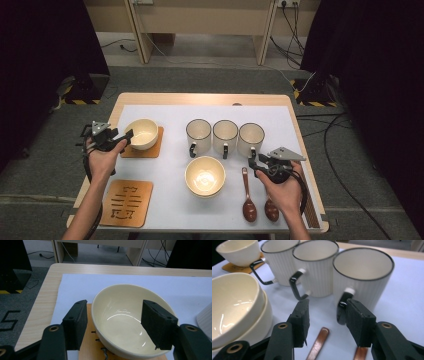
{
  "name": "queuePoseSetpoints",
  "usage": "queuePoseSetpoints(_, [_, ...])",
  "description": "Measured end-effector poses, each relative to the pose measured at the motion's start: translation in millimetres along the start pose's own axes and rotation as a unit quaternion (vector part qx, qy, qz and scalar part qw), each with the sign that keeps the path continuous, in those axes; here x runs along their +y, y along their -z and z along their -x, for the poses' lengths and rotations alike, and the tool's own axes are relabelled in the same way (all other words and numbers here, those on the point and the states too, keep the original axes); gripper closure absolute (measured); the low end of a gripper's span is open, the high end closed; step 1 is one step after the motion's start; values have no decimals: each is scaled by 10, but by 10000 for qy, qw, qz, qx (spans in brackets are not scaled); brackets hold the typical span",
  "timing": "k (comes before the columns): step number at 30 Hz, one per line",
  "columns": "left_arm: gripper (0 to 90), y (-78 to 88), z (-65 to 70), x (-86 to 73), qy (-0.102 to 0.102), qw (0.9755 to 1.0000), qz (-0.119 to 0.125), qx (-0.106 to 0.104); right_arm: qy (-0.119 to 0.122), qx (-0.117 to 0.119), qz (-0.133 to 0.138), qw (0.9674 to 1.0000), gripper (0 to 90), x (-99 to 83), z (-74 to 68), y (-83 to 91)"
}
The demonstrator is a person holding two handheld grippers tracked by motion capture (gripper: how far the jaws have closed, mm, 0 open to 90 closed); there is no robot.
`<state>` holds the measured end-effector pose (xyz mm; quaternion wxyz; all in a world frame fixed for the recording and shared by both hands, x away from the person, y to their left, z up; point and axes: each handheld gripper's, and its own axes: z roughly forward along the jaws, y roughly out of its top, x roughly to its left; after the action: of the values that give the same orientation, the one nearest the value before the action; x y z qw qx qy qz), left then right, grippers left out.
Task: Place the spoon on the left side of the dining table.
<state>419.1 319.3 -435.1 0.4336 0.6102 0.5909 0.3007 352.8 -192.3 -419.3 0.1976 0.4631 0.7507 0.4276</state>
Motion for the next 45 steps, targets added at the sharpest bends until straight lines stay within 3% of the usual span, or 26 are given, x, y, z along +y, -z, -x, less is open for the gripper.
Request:
queuePoseSetpoints(7, [364,76,45,-83,-63,9999,122,-47,-212,-199,-408,9987,567,-79,108,51])
queuePoseSetpoints(12, [360,83,63,-86,-80,9999,95,-111,-339,-319,-969,9942,581,-156,241,23])
queuePoseSetpoints(21, [359,107,53,-118,-103,9999,120,-35,-642,-354,-1780,9813,637,-227,363,-89])
queuePoseSetpoints(31, [357,133,102,-97,-75,9997,154,-184,-964,-315,-2531,9621,690,-254,392,-216])
queuePoseSetpoints(36, [357,135,121,-90,-106,9996,149,-212,-1070,-302,-2683,9569,703,-240,386,-262])
queuePoseSetpoints(38, [357,133,121,-95,-98,9996,150,-212,-1176,-362,-2755,9534,717,-224,375,-276])
queuePoseSetpoints(39, [357,131,118,-98,-98,9996,145,-213,-1131,-384,-2775,9533,722,-222,380,-279])
queuePoseSetpoints(45, [359,136,116,-100,-105,9996,137,-211,-1380,-747,-2942,9428,762,-176,326,-328])
